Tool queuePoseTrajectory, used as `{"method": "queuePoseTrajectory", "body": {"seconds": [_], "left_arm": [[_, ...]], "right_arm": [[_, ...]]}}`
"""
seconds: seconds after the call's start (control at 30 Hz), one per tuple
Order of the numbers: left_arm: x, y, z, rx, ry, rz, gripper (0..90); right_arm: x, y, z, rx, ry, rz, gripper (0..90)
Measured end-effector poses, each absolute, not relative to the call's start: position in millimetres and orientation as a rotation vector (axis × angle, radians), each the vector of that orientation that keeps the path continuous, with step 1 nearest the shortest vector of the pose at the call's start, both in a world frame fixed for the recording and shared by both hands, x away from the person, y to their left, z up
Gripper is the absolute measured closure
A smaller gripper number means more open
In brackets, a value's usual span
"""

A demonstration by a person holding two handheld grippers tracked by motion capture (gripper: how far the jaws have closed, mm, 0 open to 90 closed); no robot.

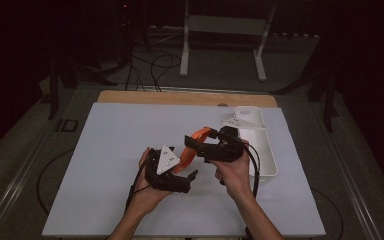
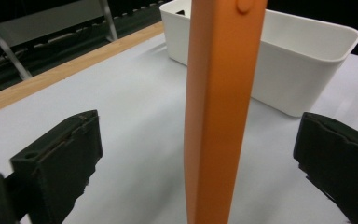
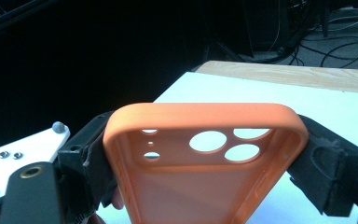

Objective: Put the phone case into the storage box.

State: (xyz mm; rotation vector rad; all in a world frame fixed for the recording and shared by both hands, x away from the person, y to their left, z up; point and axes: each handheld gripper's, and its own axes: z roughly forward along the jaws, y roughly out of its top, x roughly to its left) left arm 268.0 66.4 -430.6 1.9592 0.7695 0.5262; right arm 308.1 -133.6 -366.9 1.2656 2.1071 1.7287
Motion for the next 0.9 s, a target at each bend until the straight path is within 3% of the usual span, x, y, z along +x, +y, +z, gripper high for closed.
{"method": "queuePoseTrajectory", "body": {"seconds": [0.9], "left_arm": [[267.0, 101.8, -415.5, 1.9, 0.81, 0.544, 1.0]], "right_arm": [[312.0, -132.2, -360.9, 1.244, 2.1, 1.695, 16.4]]}}
